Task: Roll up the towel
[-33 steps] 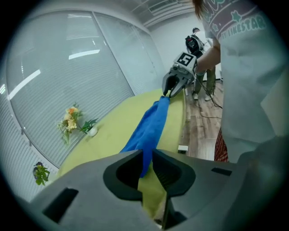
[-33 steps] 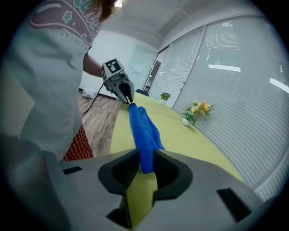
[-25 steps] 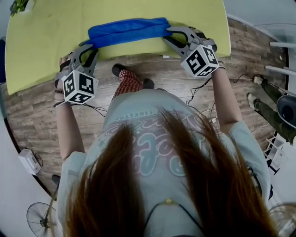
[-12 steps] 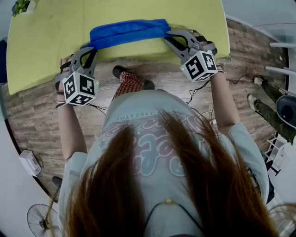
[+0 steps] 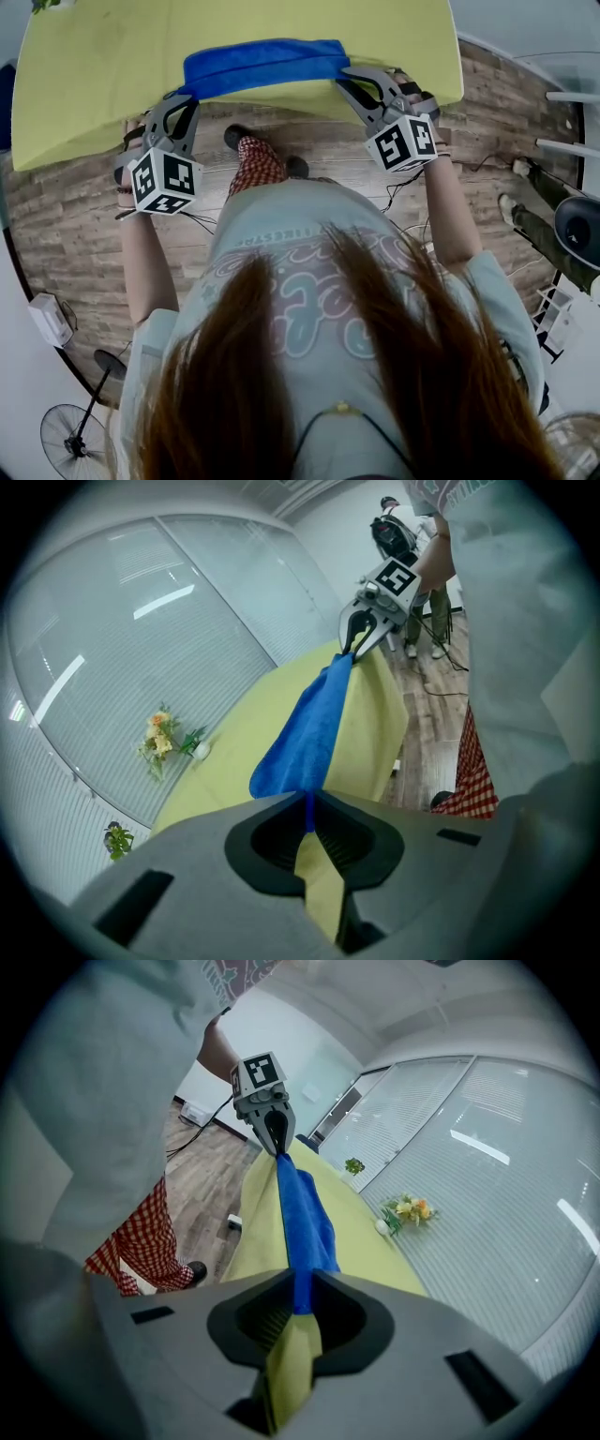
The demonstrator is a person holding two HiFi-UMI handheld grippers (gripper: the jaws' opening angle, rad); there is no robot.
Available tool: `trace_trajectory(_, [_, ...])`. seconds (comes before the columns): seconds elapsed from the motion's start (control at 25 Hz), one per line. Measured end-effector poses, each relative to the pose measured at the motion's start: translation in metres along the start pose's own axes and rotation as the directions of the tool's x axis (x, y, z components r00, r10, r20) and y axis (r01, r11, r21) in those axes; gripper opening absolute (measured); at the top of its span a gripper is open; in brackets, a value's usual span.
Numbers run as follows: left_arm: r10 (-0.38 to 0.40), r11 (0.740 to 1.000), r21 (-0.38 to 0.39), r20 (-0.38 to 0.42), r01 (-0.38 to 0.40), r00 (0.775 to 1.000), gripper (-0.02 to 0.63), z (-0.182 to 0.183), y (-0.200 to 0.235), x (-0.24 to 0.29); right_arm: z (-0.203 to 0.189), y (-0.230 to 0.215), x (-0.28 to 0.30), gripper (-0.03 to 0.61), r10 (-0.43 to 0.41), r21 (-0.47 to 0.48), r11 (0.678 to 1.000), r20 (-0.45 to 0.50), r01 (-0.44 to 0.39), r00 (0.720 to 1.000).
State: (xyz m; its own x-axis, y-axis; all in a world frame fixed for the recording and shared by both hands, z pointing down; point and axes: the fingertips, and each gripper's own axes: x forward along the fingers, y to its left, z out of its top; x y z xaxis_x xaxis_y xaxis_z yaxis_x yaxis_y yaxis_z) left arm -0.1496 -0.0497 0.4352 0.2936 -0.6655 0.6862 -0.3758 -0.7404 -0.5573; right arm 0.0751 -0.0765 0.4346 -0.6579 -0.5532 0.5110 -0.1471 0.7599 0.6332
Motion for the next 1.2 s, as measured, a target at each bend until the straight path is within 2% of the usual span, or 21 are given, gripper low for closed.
trace_trajectory(0.4, [0.012,1.0,-0.007,-0.011,-0.012,1.0,0.032,0.008,-0.013,-0.005,-0.004,0.011,-0.017,0.058,0.019,0.008,1.0,0.013,-0.019,1.0])
trace_trajectory(0.68, [-0.063,0.998,0.014,-0.017,0.064,0.998,0.032,0.01,-0.005,-0.004,-0.002,0.007,-0.015,0.058,0.166,0.138,0.976,0.028,-0.168,0.986])
trace_trajectory(0.88, [-0.143,0.99,0.01,-0.02,0.143,0.99,0.032,0.01,0.001,-0.002,-0.003,0.002,-0.012,0.058,0.25,0.23,0.939,0.05,-0.255,0.967])
trace_trajectory(1.0, [-0.197,0.98,-0.011,-0.025,0.197,0.98,0.032,0.01,0.005,0.001,-0.004,-0.001,-0.01,0.058,0.273,0.264,0.923,0.059,-0.279,0.96])
trace_trajectory(1.2, [-0.234,0.972,-0.014,-0.023,0.234,0.972,0.032,0.01,0.016,0.008,-0.005,-0.011,-0.004,0.058,0.273,0.303,0.91,0.071,-0.282,0.959])
